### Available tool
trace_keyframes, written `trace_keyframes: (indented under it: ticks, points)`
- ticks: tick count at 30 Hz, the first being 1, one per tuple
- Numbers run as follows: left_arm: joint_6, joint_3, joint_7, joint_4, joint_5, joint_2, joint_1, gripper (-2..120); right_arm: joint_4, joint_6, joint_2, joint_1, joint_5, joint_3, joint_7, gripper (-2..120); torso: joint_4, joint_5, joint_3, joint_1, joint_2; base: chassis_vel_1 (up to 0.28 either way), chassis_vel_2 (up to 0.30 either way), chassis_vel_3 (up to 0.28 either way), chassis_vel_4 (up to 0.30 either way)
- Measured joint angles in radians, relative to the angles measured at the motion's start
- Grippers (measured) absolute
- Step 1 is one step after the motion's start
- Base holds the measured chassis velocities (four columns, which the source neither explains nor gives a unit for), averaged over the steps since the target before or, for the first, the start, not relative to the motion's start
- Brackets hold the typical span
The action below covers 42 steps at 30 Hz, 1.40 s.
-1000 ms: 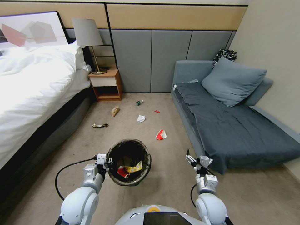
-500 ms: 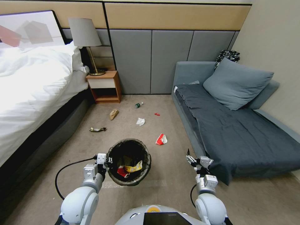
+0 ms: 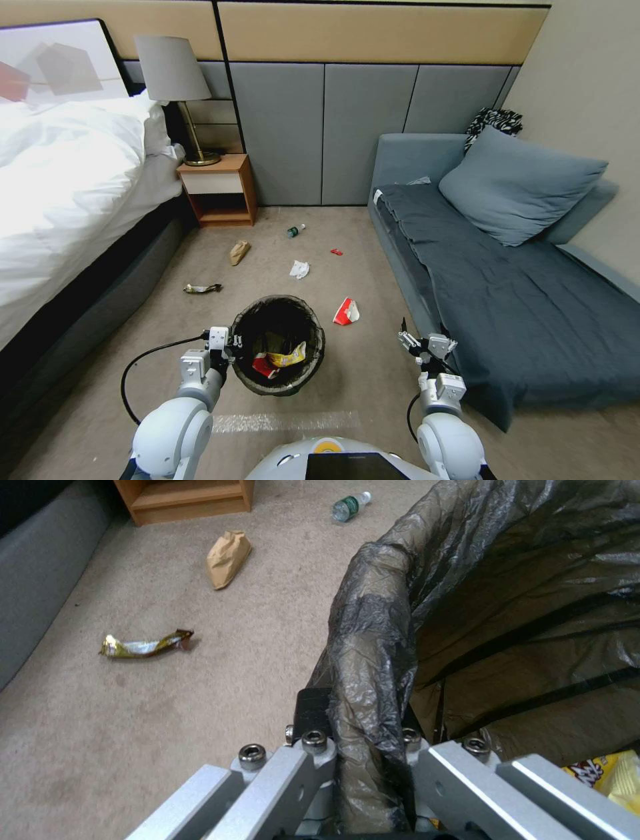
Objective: Pick up the trash bin, then pick up the garbage from the floor and place it into the trash bin.
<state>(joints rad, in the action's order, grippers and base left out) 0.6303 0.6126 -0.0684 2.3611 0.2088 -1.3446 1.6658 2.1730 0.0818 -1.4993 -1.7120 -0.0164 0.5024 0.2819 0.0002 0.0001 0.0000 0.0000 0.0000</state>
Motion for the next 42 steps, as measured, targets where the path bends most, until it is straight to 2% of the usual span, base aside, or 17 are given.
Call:
trace_keyframes:
  ticks: [21, 31, 42]
  points:
    - [-0.001, 0.003, 0.002, 0.016, 0.001, 0.002, 0.006, 1, 0.011, -0.008, -0.008, -0.009, 0.008, -0.005, -0.005, 100, -0.0004, -0.0001, 0.0, 0.0, 0.0, -0.117, 0.109, 0.109, -0.12]
    - [0.0, 0.013, -0.001, 0.041, 0.019, 0.003, 0.02, 1, 0.007, 0.061, 0.044, 0.058, -0.033, -0.007, 0.005, 100, -0.0001, -0.0001, 0.0, 0.0, 0.0, -0.024, 0.018, 0.028, -0.026]
    - [0.0, 0.023, -0.023, 0.068, 0.049, 0.021, 0.051, 1, -0.108, 0.128, 0.134, 0.229, -0.184, -0.034, 0.009, 100, -0.0001, -0.0001, 0.0, 0.0, 0.0, 0.0, 0.0, 0.0, 0.0]
